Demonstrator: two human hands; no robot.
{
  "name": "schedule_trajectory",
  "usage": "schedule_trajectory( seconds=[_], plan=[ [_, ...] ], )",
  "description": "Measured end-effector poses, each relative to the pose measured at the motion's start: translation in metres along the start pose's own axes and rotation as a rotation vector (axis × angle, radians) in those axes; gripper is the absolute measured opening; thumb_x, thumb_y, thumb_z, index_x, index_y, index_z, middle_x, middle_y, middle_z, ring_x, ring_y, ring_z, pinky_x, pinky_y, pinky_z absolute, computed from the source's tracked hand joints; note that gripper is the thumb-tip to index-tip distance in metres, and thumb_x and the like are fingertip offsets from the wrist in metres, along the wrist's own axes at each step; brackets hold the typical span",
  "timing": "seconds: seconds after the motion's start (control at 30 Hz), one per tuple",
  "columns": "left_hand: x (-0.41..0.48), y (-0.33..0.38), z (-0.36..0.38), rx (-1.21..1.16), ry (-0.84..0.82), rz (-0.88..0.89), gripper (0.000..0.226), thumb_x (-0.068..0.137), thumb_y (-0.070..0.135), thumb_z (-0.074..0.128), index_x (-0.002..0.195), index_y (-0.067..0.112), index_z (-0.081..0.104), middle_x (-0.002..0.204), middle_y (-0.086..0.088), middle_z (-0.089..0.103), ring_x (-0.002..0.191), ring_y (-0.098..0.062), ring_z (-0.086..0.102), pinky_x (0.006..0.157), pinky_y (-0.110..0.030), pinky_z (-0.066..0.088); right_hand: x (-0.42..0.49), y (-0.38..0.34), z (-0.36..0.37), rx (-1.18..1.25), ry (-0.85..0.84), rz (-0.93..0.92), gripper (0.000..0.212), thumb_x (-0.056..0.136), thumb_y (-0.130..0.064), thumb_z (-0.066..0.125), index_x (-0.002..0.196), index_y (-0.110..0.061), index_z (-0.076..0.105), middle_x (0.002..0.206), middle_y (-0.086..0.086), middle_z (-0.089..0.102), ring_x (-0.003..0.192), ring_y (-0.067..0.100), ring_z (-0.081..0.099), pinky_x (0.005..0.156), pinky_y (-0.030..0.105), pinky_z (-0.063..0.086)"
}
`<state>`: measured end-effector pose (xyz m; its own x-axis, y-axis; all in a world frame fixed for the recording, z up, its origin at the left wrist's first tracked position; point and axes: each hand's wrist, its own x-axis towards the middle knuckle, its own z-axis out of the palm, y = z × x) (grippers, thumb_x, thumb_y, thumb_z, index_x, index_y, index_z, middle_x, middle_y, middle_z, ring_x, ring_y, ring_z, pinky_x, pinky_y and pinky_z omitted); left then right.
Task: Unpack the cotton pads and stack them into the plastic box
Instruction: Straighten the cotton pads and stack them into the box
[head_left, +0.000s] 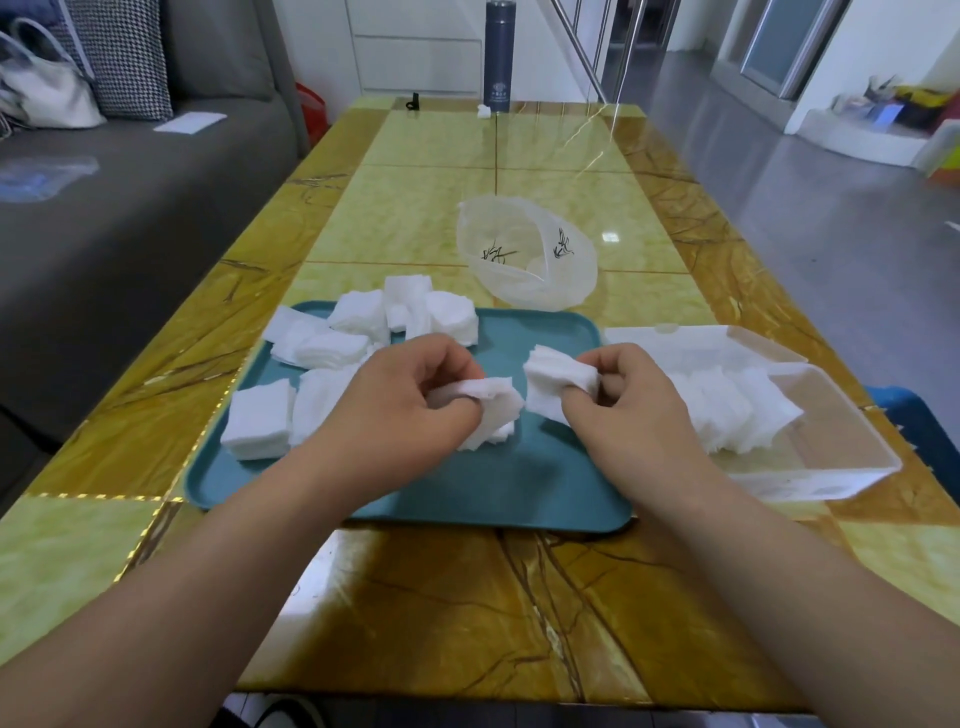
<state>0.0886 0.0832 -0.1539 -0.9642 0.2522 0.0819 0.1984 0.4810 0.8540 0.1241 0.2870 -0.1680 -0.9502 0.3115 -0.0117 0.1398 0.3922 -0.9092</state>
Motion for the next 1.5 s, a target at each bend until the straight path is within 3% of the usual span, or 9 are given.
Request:
schedule_trajectory(
  seconds=[0.1,0.27,0.53,0.8,0.93,1.07,1.2,1.33,1.5],
  plan=[
    [-0.007,0.006,-0.002,-0.174,-0.073,-0.002,0.019,0.091,0.010,0.072,0.094,0.027,0.079,0.080,0.008,0.073,0.072,-0.007,0.063,0.069,-0.019,0.051,-0.001,-0.003,-0.001,0.076,-0.034,-0.034,0.017,0.096,-0.015,0.067,0.107,-0.027,0.062,0.091,0.000,0.078,0.067,0.005,0.062,0.060,0.012,0.048],
    [-0.005,0.006,0.003,-0.327,-0.114,-0.028,0.033,0.083,0.000,0.082,0.108,0.020,0.073,0.097,-0.005,0.079,0.094,-0.033,0.073,0.088,-0.045,0.060,-0.004,-0.007,0.000,0.198,-0.256,-0.052,0.029,0.095,-0.001,0.068,0.115,-0.021,0.073,0.097,-0.002,0.082,0.097,0.019,0.077,0.095,0.043,0.060],
    [-0.002,0.004,0.003,-0.275,-0.054,-0.049,0.032,0.073,0.004,0.090,0.096,0.015,0.072,0.082,-0.002,0.075,0.069,-0.012,0.065,0.068,-0.027,0.058,-0.004,-0.004,-0.003,0.234,-0.356,-0.060,0.026,0.098,-0.002,0.065,0.120,-0.013,0.073,0.099,0.001,0.082,0.098,0.017,0.077,0.092,0.031,0.061],
    [0.000,-0.003,0.008,-0.076,-0.068,0.049,0.029,0.073,0.011,0.091,0.091,0.025,0.071,0.081,-0.001,0.072,0.064,-0.011,0.060,0.062,-0.025,0.053,0.000,-0.001,-0.005,0.205,-0.416,-0.068,0.029,0.093,0.001,0.067,0.112,-0.018,0.077,0.100,0.009,0.081,0.104,0.029,0.075,0.100,0.050,0.058],
    [0.002,-0.007,0.012,-0.002,-0.027,0.085,0.034,0.074,0.015,0.090,0.096,0.030,0.069,0.080,0.002,0.070,0.070,-0.021,0.065,0.064,-0.029,0.055,-0.003,0.004,-0.008,0.188,-0.507,-0.068,0.045,0.084,-0.004,0.082,0.123,-0.020,0.070,0.113,0.006,0.078,0.111,0.023,0.073,0.102,0.040,0.057],
    [0.001,-0.009,0.013,0.086,-0.071,0.042,0.055,0.073,0.030,0.091,0.120,0.037,0.063,0.076,0.006,0.063,0.061,0.000,0.056,0.061,-0.014,0.044,-0.003,0.008,-0.002,0.001,-0.375,-0.143,0.040,0.085,-0.008,0.082,0.120,-0.020,0.068,0.107,-0.003,0.078,0.101,0.011,0.074,0.098,0.040,0.058],
    [0.000,-0.010,0.013,0.175,-0.166,0.020,0.021,0.076,0.034,0.089,0.092,0.029,0.075,0.058,0.011,0.054,0.051,-0.001,0.047,0.051,-0.015,0.035,-0.002,0.012,0.000,-0.113,-0.363,-0.194,0.033,0.090,-0.007,0.072,0.118,-0.025,0.072,0.110,-0.009,0.077,0.105,0.008,0.072,0.101,0.039,0.056],
    [0.001,-0.010,0.017,0.246,-0.196,-0.043,0.024,0.075,0.040,0.087,0.088,0.029,0.071,0.054,0.015,0.056,0.048,0.001,0.049,0.049,-0.015,0.033,-0.004,0.009,0.003,-0.168,-0.243,-0.189,0.042,0.090,-0.006,0.072,0.113,-0.041,0.071,0.104,-0.030,0.069,0.104,-0.006,0.067,0.099,0.020,0.052],
    [0.000,-0.015,0.022,0.302,-0.223,-0.087,0.027,0.078,0.048,0.082,0.091,0.029,0.067,0.066,0.010,0.062,0.060,-0.004,0.056,0.057,-0.028,0.042,-0.011,0.010,0.007,-0.164,-0.176,-0.117,0.039,0.093,-0.001,0.065,0.129,-0.015,0.071,0.101,-0.020,0.067,0.106,0.004,0.067,0.101,0.023,0.051]
  ],
)
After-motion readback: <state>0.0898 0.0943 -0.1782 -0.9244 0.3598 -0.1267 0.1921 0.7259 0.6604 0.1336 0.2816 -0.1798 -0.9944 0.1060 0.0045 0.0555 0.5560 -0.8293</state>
